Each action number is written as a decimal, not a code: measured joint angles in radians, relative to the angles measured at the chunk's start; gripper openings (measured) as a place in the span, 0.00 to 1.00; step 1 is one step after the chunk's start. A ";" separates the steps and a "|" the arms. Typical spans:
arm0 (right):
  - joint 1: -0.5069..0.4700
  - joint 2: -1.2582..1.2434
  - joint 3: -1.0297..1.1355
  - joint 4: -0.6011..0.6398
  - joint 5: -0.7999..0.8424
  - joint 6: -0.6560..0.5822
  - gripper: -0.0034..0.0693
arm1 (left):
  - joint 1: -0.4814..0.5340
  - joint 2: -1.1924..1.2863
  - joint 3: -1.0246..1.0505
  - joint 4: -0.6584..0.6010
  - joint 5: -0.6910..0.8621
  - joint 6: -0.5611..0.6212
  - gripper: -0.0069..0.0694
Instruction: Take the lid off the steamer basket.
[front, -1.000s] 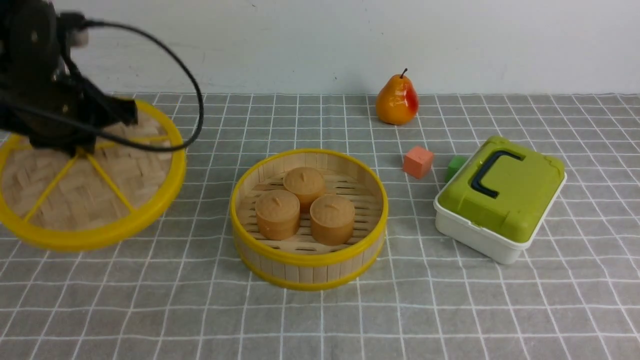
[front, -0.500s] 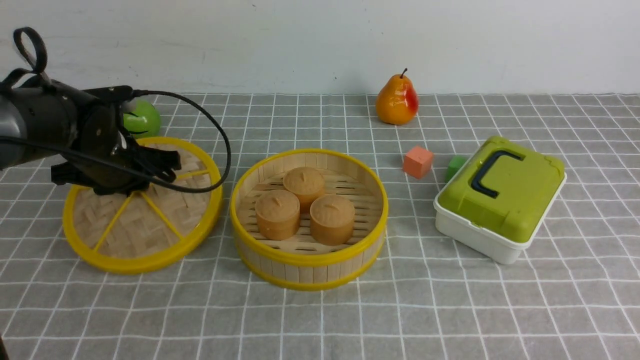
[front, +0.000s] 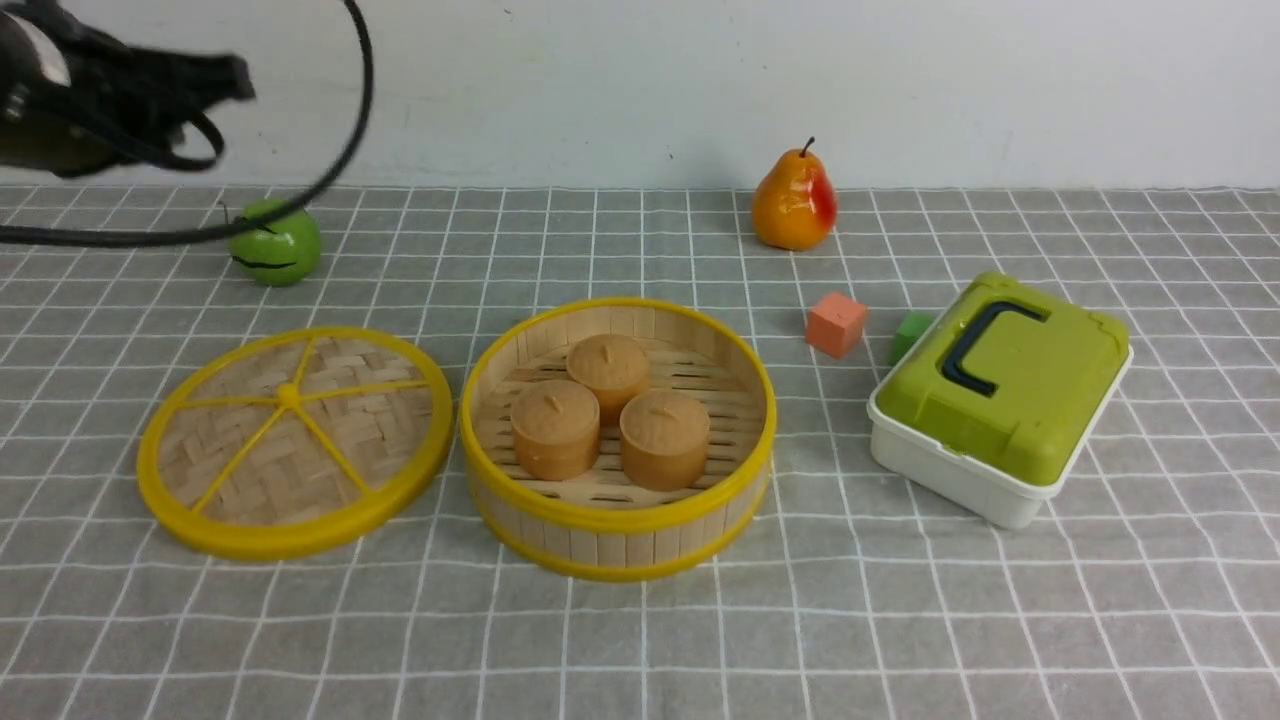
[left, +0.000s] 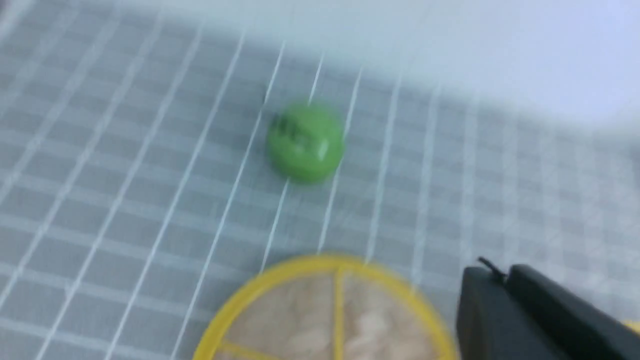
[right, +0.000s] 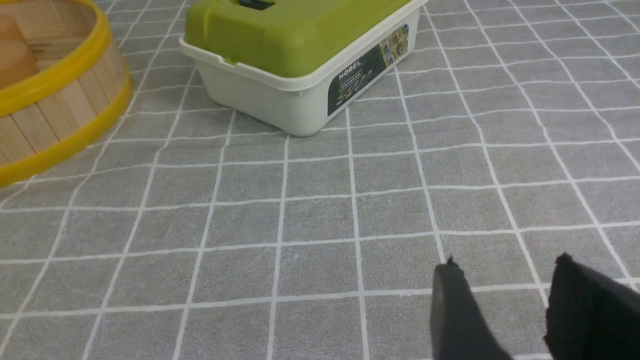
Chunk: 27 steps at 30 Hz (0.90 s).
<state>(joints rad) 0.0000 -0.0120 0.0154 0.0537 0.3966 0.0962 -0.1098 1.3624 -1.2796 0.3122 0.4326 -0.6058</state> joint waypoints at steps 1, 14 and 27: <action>0.000 0.000 0.000 0.000 0.000 0.000 0.38 | 0.000 -0.066 0.024 -0.009 -0.011 0.000 0.07; 0.000 0.000 0.000 0.000 0.000 0.000 0.38 | 0.000 -0.709 0.686 0.000 -0.239 0.015 0.07; 0.000 0.000 0.000 0.000 0.000 0.000 0.38 | 0.000 -0.846 1.021 0.039 -0.419 0.025 0.07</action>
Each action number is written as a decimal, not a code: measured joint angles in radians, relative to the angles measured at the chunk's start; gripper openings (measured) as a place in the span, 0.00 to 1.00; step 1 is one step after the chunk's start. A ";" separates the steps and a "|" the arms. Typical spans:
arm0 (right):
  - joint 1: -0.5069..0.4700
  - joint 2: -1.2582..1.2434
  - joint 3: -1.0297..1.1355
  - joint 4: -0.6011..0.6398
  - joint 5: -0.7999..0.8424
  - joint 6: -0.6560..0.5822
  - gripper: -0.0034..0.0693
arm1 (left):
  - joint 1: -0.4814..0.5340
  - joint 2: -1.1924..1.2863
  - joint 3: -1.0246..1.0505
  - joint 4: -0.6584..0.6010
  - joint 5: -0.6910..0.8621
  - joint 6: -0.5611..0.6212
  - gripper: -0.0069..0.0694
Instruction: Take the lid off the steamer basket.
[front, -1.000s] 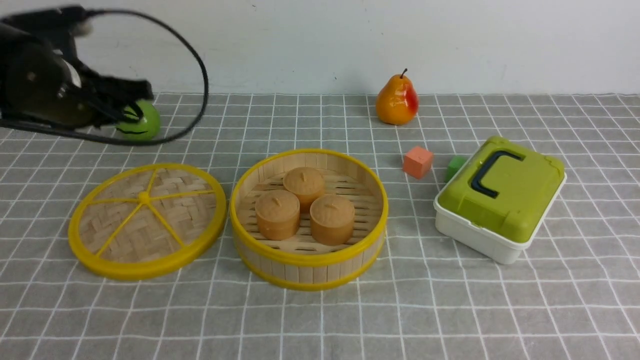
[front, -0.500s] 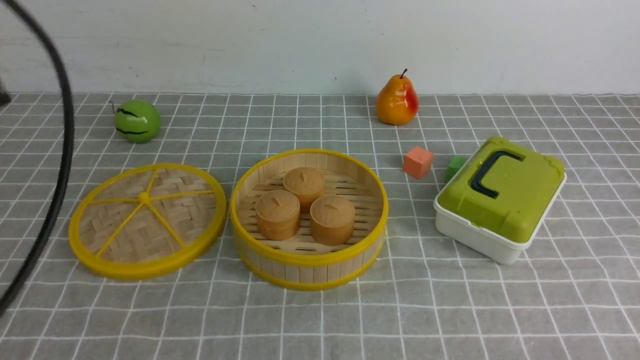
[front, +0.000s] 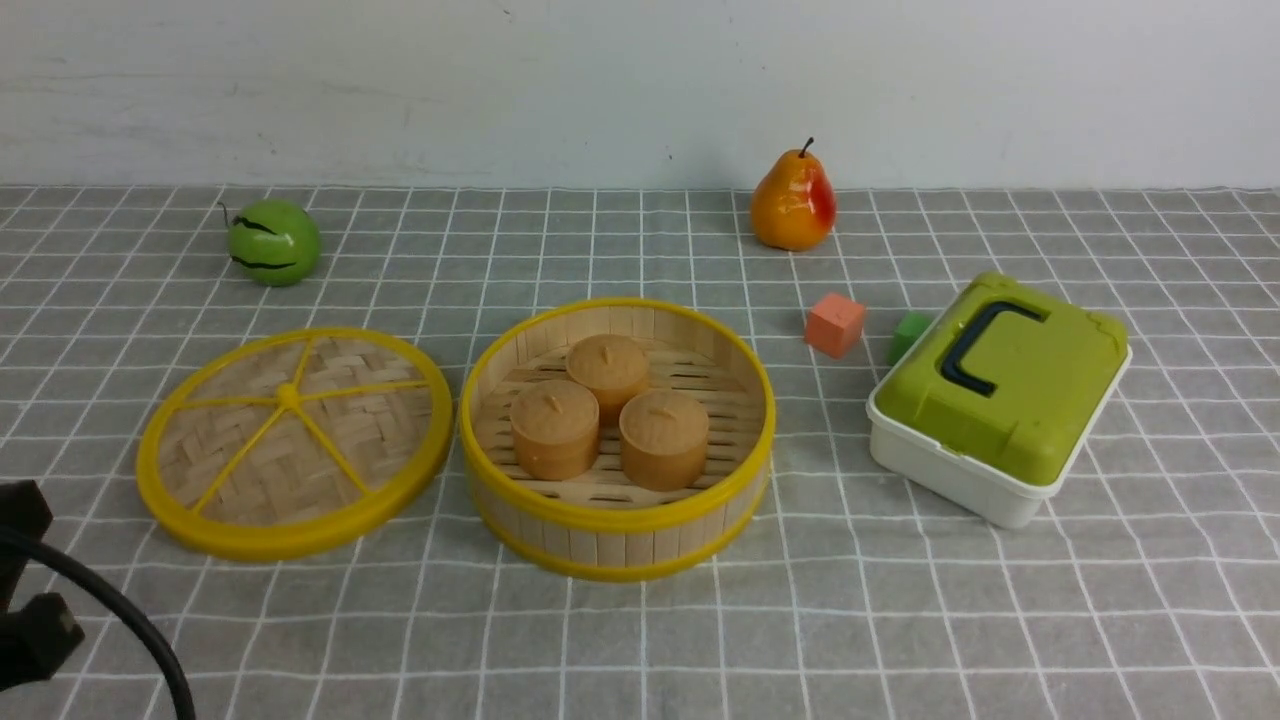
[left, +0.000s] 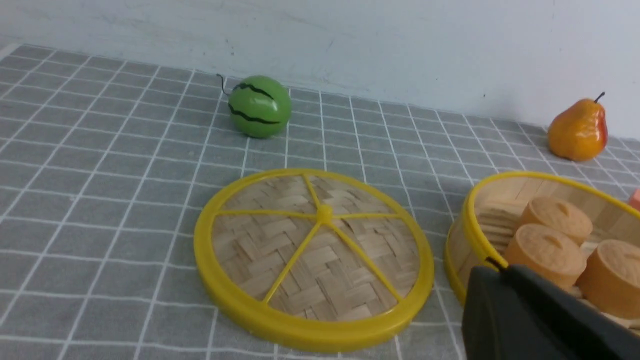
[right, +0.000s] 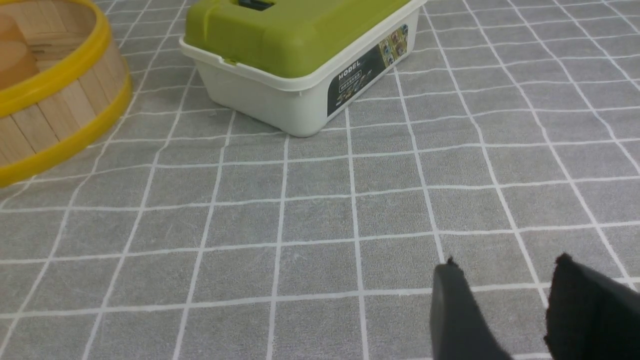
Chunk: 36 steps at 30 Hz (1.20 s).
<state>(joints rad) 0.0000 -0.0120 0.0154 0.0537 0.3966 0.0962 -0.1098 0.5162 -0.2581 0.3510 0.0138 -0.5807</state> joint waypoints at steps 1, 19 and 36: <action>0.000 0.000 0.000 0.000 0.000 0.000 0.38 | 0.000 0.000 0.012 0.000 0.001 0.001 0.07; 0.000 0.000 0.000 0.000 0.000 0.000 0.38 | 0.000 -0.397 0.209 0.004 0.014 0.008 0.07; 0.000 0.000 0.000 0.000 0.000 0.000 0.38 | -0.001 -0.527 0.290 -0.279 0.373 0.322 0.08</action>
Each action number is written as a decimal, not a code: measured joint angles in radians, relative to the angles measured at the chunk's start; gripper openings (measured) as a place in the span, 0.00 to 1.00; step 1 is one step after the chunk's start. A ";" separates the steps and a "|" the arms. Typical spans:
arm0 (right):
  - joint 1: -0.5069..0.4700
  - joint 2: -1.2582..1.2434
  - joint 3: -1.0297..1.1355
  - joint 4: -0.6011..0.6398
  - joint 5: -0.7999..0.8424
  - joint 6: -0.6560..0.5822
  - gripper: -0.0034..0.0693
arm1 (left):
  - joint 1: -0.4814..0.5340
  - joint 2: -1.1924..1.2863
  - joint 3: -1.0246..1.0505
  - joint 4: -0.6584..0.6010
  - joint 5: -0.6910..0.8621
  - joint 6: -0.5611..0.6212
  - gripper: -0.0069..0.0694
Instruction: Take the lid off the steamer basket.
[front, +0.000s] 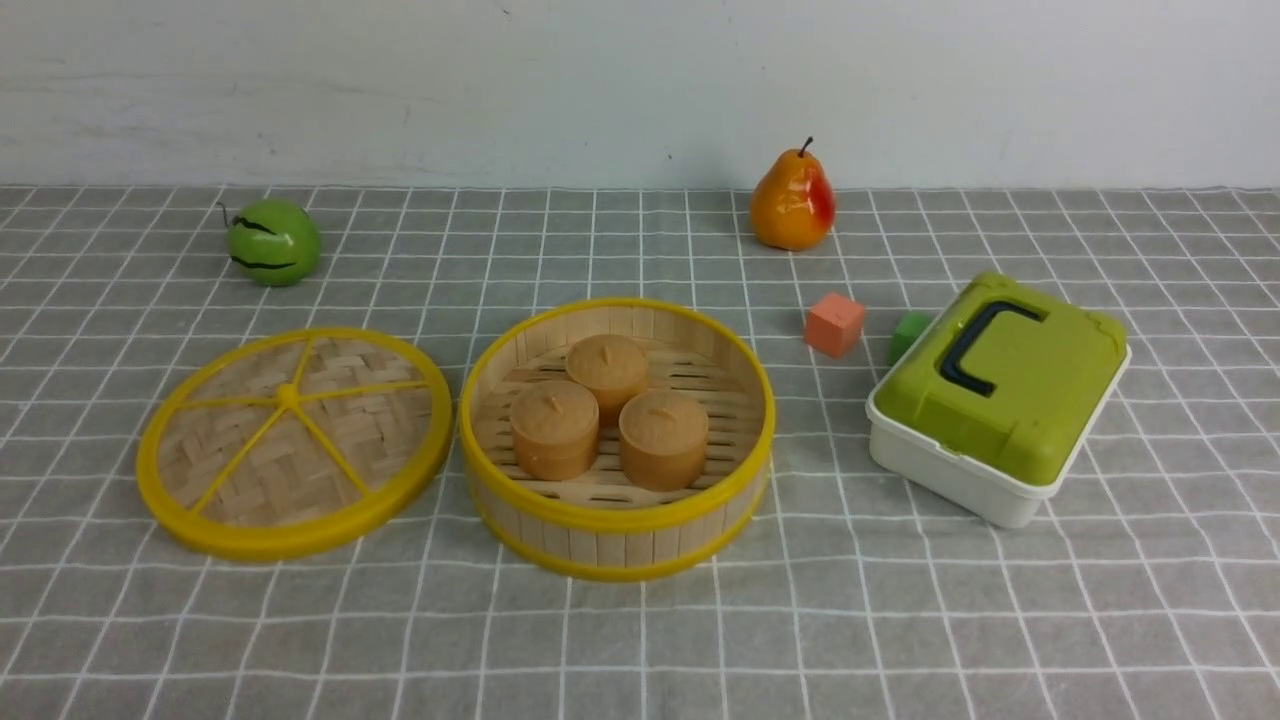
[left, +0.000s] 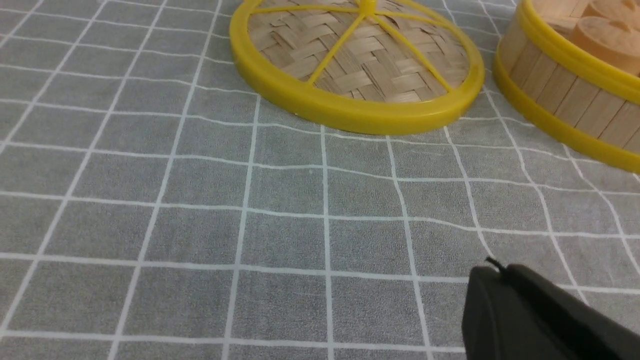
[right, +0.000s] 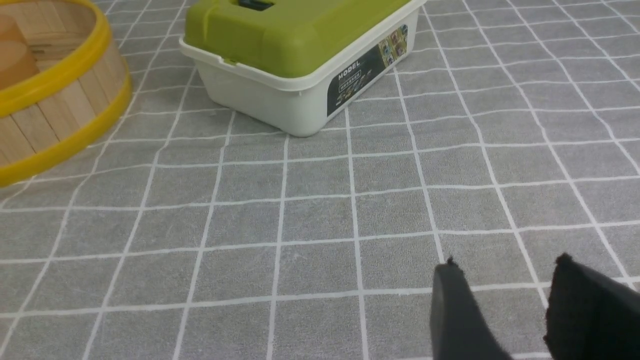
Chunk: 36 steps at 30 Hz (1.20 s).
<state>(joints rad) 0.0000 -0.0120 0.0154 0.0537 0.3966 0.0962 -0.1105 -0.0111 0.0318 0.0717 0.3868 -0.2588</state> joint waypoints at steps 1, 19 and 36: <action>0.000 0.000 0.000 0.000 0.000 0.000 0.38 | 0.000 0.000 0.000 0.000 0.000 0.003 0.08; 0.000 0.000 0.000 0.000 0.000 0.000 0.38 | 0.000 0.000 0.000 -0.028 0.005 0.053 0.08; 0.000 0.000 0.000 0.000 0.000 0.000 0.38 | 0.000 0.000 0.000 -0.028 0.005 0.053 0.08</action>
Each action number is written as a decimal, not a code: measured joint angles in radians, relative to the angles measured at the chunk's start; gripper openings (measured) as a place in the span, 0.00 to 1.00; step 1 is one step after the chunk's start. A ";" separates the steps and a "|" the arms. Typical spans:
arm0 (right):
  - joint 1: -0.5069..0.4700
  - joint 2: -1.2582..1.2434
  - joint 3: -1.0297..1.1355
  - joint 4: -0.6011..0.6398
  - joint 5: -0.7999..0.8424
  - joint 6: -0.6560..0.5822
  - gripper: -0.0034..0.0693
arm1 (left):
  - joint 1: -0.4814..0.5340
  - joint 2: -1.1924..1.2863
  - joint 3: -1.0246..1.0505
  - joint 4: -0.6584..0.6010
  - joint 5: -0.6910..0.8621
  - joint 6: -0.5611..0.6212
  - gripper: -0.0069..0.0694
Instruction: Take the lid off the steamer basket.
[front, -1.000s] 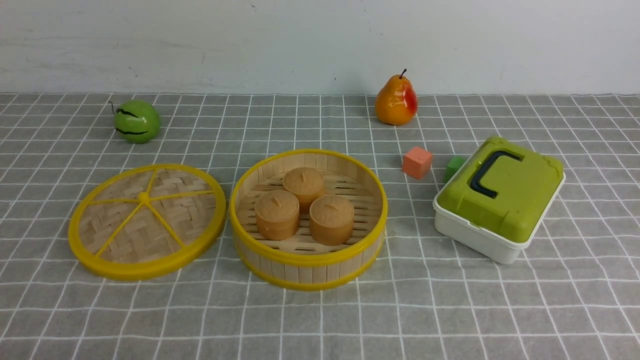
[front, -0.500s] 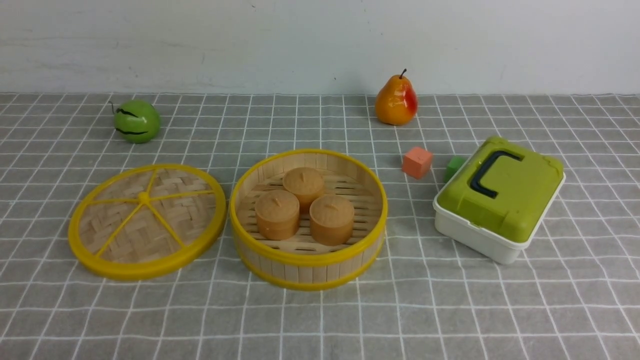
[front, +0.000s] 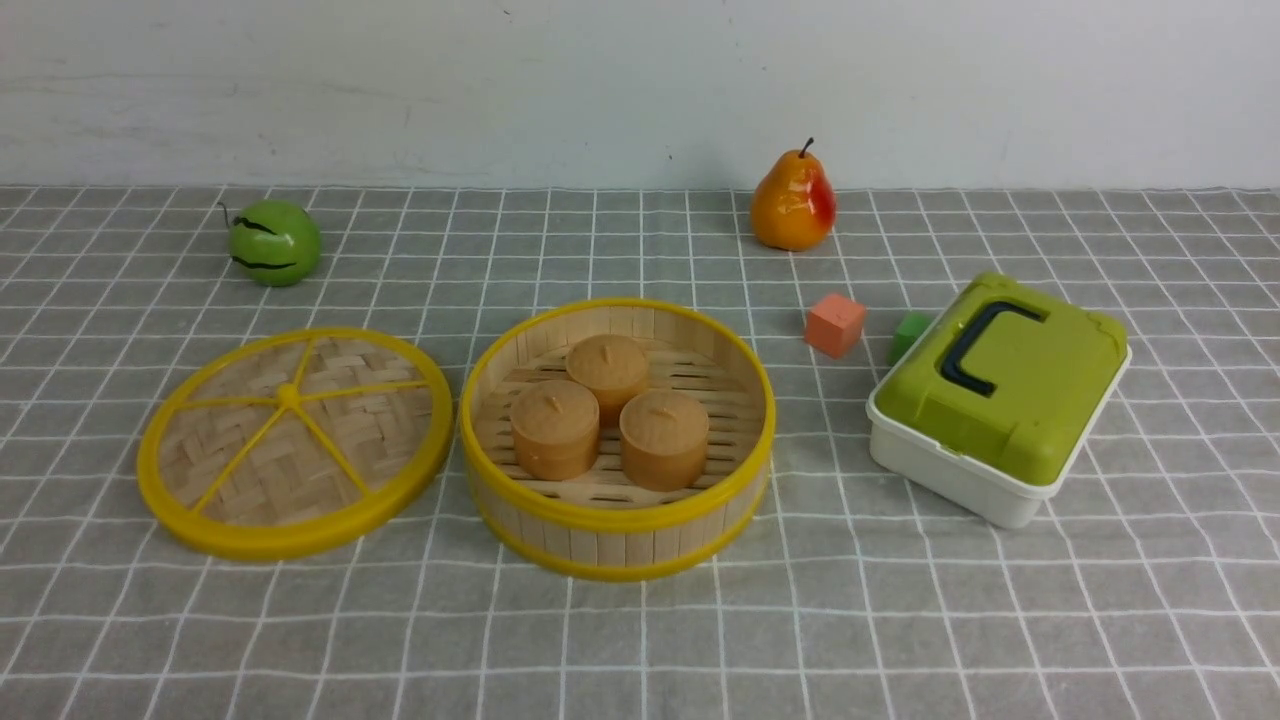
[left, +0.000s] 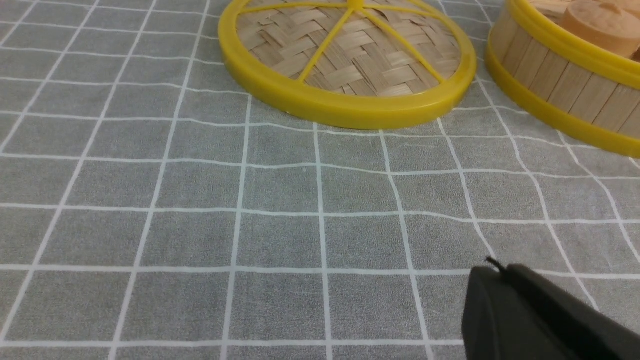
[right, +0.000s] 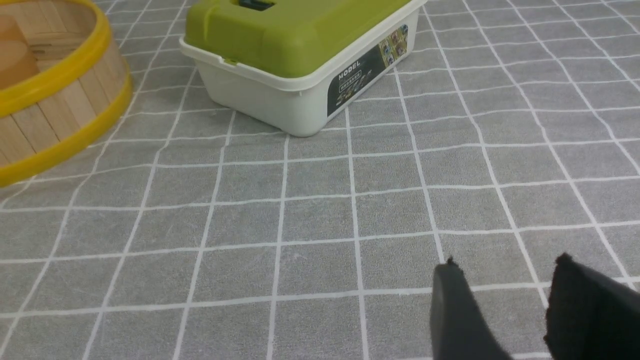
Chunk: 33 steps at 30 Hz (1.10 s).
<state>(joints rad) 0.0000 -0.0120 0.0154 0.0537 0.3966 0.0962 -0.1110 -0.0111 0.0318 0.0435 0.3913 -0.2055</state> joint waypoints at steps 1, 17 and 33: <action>0.000 0.000 0.000 0.000 0.000 0.000 0.38 | 0.000 0.000 0.000 0.000 0.000 0.000 0.08; 0.000 0.000 0.000 0.000 0.000 0.000 0.38 | 0.000 0.000 0.000 0.000 0.000 0.000 0.08; 0.000 0.000 0.000 0.000 0.000 0.000 0.38 | 0.000 0.000 0.000 0.000 0.000 0.000 0.10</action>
<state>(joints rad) 0.0000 -0.0120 0.0154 0.0537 0.3966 0.0962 -0.1110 -0.0111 0.0318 0.0435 0.3917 -0.2055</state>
